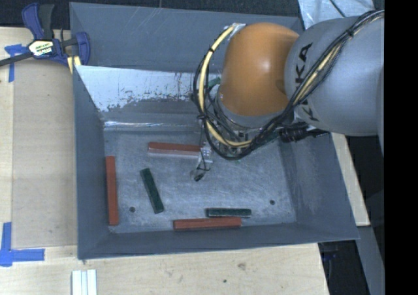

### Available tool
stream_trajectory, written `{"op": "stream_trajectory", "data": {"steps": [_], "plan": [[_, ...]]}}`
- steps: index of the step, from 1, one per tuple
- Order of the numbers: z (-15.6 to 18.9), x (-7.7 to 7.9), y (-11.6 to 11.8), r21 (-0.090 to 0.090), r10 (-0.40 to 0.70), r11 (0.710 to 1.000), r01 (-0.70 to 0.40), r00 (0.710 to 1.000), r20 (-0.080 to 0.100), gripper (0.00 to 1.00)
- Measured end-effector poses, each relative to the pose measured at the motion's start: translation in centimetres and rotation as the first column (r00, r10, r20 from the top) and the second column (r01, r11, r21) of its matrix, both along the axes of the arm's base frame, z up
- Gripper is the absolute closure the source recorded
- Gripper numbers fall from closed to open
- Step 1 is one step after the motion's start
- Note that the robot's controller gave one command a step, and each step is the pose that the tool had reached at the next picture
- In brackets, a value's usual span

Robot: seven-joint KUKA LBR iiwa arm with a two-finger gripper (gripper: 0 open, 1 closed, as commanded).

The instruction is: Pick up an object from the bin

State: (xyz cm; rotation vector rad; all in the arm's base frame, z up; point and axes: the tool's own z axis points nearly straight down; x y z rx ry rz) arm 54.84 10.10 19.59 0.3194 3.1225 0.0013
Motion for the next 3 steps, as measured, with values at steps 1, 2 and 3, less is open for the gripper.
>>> {"op": "stream_trajectory", "data": {"steps": [1, 2, 3], "plan": [[-13.0, 6.6, 2.8, 0.0, -0.003, 1.0, 0.003, 1.0, 0.0, 0.0], [-12.5, 6.7, 2.8, 0.001, -0.005, 1.0, 0.005, 1.0, 0.004, 1.0], [1.0, 5.0, 1.2, 0.002, 0.005, 1.0, -0.005, 1.0, 0.008, 1.0]]}}
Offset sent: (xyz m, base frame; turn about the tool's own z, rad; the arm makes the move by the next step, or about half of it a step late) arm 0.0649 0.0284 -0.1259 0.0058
